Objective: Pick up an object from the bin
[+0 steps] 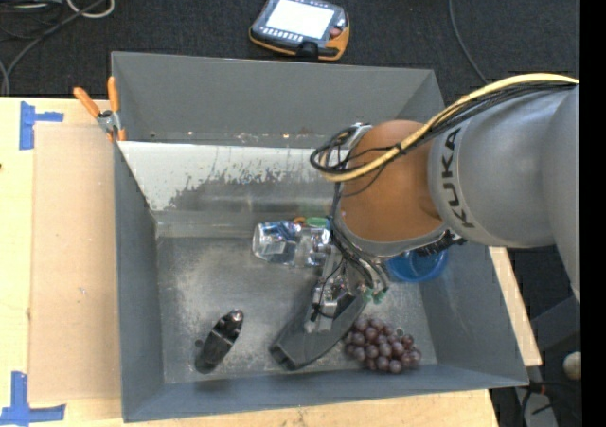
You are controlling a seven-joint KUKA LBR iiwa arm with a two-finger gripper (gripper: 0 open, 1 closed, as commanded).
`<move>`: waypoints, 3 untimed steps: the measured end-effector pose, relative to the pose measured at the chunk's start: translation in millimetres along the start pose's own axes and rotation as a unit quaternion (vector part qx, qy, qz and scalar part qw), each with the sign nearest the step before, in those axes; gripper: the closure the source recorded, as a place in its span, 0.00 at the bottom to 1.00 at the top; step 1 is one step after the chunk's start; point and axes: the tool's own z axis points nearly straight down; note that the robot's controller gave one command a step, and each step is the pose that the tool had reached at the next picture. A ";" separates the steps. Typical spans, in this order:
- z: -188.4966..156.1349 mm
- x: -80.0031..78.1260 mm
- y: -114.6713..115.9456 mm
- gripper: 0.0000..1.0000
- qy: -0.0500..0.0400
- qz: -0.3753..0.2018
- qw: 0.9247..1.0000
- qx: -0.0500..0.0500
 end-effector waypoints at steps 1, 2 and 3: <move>0.2 -0.4 -0.2 0.00 0.000 0.000 1.000 0.000; 41.4 -48.8 -48.9 0.00 0.000 -0.004 1.000 0.000; 60.9 30.6 -19.2 0.00 -0.012 -0.015 1.000 -0.001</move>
Offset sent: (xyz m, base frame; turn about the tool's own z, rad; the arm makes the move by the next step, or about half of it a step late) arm 0.0471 -0.0471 -0.0400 -0.0122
